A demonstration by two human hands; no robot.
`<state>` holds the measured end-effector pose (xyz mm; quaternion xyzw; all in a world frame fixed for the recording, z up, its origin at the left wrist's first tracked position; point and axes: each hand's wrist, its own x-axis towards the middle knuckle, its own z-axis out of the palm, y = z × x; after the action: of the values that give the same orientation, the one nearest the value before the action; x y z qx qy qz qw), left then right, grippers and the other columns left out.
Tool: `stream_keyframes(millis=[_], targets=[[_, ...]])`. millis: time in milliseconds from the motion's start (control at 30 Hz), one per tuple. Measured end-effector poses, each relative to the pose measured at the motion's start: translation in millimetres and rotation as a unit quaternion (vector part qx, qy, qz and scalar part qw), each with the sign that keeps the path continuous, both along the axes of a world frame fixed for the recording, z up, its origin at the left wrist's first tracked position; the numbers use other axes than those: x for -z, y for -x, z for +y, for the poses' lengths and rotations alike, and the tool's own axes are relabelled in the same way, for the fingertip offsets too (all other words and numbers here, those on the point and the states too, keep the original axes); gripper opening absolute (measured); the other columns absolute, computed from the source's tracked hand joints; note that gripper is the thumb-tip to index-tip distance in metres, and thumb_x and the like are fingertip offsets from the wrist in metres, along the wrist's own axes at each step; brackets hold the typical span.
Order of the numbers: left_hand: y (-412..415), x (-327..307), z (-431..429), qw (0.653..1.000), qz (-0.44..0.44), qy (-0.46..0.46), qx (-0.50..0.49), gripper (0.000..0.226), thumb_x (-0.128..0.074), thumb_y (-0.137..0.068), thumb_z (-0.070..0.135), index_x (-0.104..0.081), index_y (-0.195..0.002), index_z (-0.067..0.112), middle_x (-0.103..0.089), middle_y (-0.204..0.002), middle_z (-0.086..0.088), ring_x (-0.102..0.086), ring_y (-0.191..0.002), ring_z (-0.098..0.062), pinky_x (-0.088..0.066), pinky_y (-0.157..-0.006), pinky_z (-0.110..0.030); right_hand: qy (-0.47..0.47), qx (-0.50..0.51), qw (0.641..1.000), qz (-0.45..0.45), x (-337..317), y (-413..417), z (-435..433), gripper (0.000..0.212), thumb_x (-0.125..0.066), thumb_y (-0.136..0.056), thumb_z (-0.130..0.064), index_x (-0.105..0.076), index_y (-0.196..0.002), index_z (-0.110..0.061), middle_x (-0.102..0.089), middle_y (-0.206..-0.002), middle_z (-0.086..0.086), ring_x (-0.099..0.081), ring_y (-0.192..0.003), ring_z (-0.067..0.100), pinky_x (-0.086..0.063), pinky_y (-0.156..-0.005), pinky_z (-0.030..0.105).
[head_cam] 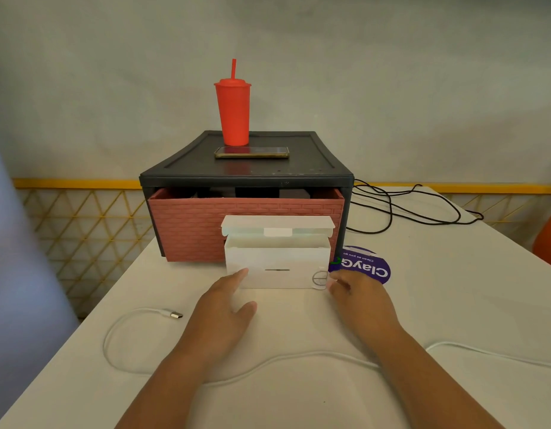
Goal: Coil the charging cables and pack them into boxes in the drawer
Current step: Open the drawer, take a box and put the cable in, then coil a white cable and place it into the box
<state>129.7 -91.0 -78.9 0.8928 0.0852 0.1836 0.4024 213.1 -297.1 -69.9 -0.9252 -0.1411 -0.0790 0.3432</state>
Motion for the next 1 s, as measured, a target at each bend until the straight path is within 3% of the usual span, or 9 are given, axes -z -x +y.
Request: stream_keyframes(millis=[133,200,267,367,500,667,800,867,1000], targets=[[-0.8,-1.2,2.5,1.000,0.003,-0.006,-0.002,0.046,-0.062,-0.087,0.016,-0.049,-0.130,0.025,-0.054,-0.122,0.012,-0.047,-0.109,-0.005,-0.033,-0.091,-0.015,0.006,-0.188,0.981,0.047,-17.6,29.0,12.1,0.019,-0.065,-0.081,-0.040,-0.066,-0.079,-0.022,-0.063,-0.082,-0.005,-0.056,-0.077,0.010,-0.046,-0.075,0.028],[-0.1,-2.3,1.1,1.000,0.011,-0.007,0.005,0.041,-0.061,-0.088,0.016,-0.052,-0.127,0.026,-0.055,-0.112,0.013,-0.048,-0.104,-0.004,-0.032,-0.086,-0.014,0.075,-0.302,0.945,0.101,-18.5,45.8,24.5,0.018,-0.072,-0.074,-0.041,-0.064,-0.081,-0.027,-0.054,-0.083,-0.009,-0.050,-0.079,0.008,-0.043,-0.077,0.026],[1.4,-3.5,-0.7,1.000,0.018,0.009,0.021,0.034,-0.061,-0.088,0.018,-0.056,-0.119,0.030,-0.058,-0.105,0.015,-0.052,-0.101,-0.004,-0.035,-0.086,-0.014,0.162,-0.344,0.923,0.056,-13.3,51.7,32.9,0.017,-0.067,-0.080,-0.034,-0.061,-0.083,-0.019,-0.048,-0.084,-0.007,-0.045,-0.079,0.011,-0.041,-0.079,0.028],[5.7,-9.1,-4.6,0.997,0.016,0.058,0.055,0.008,-0.059,-0.089,0.027,-0.062,-0.090,0.034,-0.066,-0.091,0.014,-0.059,-0.087,0.002,-0.042,-0.079,-0.010,0.146,-0.281,0.948,-0.015,-13.7,42.3,27.7,0.019,-0.055,-0.088,-0.021,-0.047,-0.070,-0.023,-0.046,-0.075,-0.010,-0.043,-0.074,0.012,-0.034,-0.069,0.026],[12.5,-19.4,-8.2,0.982,0.027,0.146,0.115,0.043,-0.050,-0.083,0.060,-0.069,-0.071,0.023,-0.068,-0.069,0.008,-0.060,-0.066,0.001,-0.043,-0.067,-0.013,-0.012,-0.095,0.994,-0.058,-25.7,25.7,-2.5,0.033,-0.049,-0.092,-0.015,-0.036,-0.065,-0.029,-0.048,-0.064,-0.012,-0.044,-0.062,0.005,-0.032,-0.056,0.014],[12.8,-21.4,-2.7,0.988,0.041,0.093,0.115,0.049,-0.053,-0.073,0.063,-0.060,-0.056,0.018,-0.044,-0.043,0.008,-0.041,-0.047,-0.009,-0.034,-0.057,-0.023,-0.171,0.086,0.975,-0.111,-31.4,10.5,-35.1,0.012,-0.047,-0.095,-0.018,-0.048,-0.083,-0.015,-0.055,-0.077,0.002,-0.048,-0.067,0.011,-0.037,-0.052,0.025],[16.2,-34.2,5.9,0.975,-0.031,0.185,0.120,0.045,-0.059,-0.056,0.059,-0.053,-0.047,0.015,-0.039,-0.047,0.001,-0.034,-0.046,-0.011,-0.036,-0.059,-0.026,-0.163,0.157,0.967,-0.115,-28.3,0.6,-57.3,0.013,-0.048,-0.095,-0.018,-0.051,-0.086,-0.010,-0.055,-0.072,0.003,-0.046,-0.063,0.007,-0.034,-0.052,0.022],[18.8,-41.4,11.9,0.928,-0.067,0.348,0.116,0.034,-0.069,-0.052,0.048,-0.052,-0.043,0.019,-0.035,-0.042,0.006,-0.032,-0.040,-0.007,-0.046,-0.065,-0.026,-0.129,0.152,0.975,-0.096,-22.8,-4.6,-63.6,0.013,-0.051,-0.094,-0.017,-0.055,-0.084,-0.011,-0.058,-0.070,0.002,-0.048,-0.064,0.015,-0.035,-0.053,0.023],[23.3,-51.9,26.0,0.752,-0.131,0.628,0.155,0.028,-0.077,-0.054,0.035,-0.054,-0.055,0.019,-0.029,-0.043,0.009,-0.030,-0.036,-0.005,-0.046,-0.050,-0.020,0.030,0.023,0.998,-0.049,-12.9,-4.5,-55.9,0.016,-0.054,-0.092,-0.013,-0.067,-0.100,-0.017,-0.068,-0.104,0.002,-0.058,-0.090,0.019,-0.040,-0.069,0.022]])
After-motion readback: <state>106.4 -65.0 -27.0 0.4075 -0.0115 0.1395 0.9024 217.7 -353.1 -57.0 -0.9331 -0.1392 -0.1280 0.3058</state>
